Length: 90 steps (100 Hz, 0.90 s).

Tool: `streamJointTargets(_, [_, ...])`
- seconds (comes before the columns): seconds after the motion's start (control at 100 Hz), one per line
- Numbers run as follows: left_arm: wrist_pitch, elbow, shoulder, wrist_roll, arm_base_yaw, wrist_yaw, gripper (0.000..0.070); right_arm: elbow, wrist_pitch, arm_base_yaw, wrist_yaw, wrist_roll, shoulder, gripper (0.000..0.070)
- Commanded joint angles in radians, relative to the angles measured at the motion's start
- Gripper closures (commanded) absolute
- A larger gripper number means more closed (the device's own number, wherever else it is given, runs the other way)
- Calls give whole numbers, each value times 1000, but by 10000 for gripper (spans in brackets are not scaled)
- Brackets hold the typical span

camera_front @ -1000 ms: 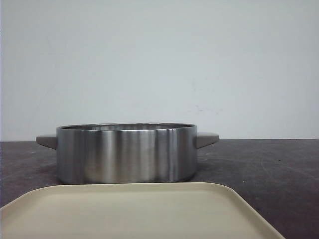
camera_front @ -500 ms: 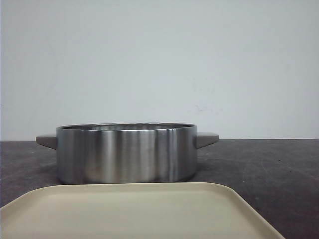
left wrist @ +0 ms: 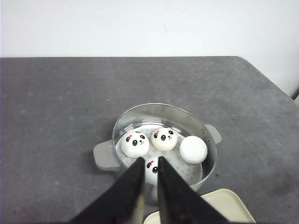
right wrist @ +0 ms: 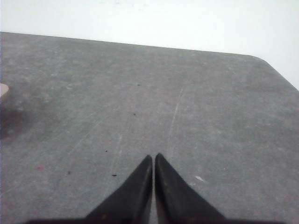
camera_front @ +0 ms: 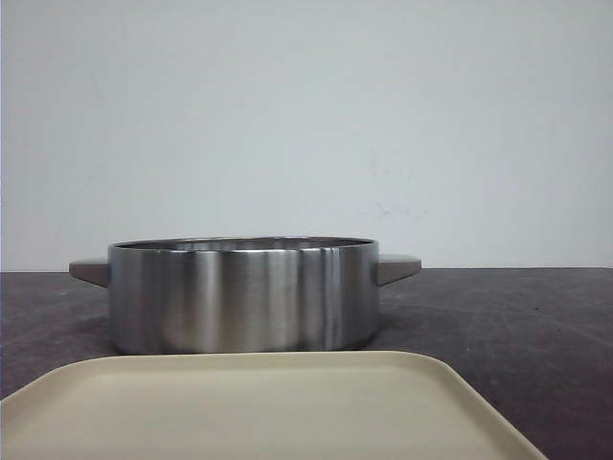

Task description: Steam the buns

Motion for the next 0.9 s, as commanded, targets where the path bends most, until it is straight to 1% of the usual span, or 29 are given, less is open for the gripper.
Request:
streamJointTargets(0.0, [8, 14, 2, 21, -3, -6, 700, -2, 11, -1, 0, -11, 0, 693])
streamJointTargets(0.03, [8, 14, 1, 31, 0, -6, 700, -2, 11, -1, 0, -11, 0, 693])
streamJointTargets(0.22, [9, 13, -24, 28, 47, -3, 700, -2, 11, -1, 0, -11, 0, 693])
streamJointTargets(0.31, [13, 9, -44, -18, 82, 23, 700, -2, 11, -1, 0, -11, 0, 693])
streamJointTargets(0.37, [42, -14, -58, -13, 106, 37, 700, -2, 11, -1, 0, -11, 0, 693])
streamJointTargets(0.45, [155, -93, -86, 56, 141, 38, 700, -2, 11, -1, 0, -11, 0, 693])
streamJointTargets(0.55, [367, -260, -147, 142, 194, 66, 700, -2, 11, -1, 0, -11, 0, 693])
streamJointTargets(0.61, [484, -372, -193, 176, 238, 82, 700, -2, 11, -1, 0, -11, 0, 693])
streamJointTargets(0.7, [621, -540, -262, 179, 320, 85, 700, -2, 11, -1, 0, -11, 0, 693])
streamJointTargets(0.89, [809, -827, -360, 171, 457, 90, 700, -2, 11, -1, 0, -11, 0, 693])
